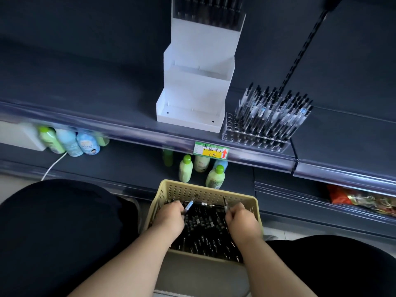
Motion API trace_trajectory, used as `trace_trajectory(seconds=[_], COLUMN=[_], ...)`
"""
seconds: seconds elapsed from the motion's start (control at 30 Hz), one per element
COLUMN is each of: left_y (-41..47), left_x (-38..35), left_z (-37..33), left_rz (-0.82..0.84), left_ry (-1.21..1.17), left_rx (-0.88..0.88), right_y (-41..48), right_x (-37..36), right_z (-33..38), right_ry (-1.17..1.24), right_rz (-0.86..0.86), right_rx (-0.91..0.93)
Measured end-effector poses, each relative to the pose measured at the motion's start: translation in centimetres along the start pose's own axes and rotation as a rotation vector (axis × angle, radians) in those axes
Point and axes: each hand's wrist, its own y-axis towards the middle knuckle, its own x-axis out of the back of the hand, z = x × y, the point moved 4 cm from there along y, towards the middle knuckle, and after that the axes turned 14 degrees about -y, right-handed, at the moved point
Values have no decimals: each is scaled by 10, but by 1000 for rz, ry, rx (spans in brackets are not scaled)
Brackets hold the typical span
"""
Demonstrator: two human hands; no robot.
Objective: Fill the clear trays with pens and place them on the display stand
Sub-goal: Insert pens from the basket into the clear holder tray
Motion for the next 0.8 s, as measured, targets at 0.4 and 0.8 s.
trace_trajectory(seconds=[0.4,0.8], left_y=[-50,-64], left_x=[30,72], left_z=[-78,-133], left_rz=[-94,-124], left_ry=[-524,-652], left_rx=[-350,-566], right_y=[-27,-38], right_x=[99,164], right_z=[-7,9], right_ry=[857,1024], right_rz=[-390,-448], right_rx=[49,317])
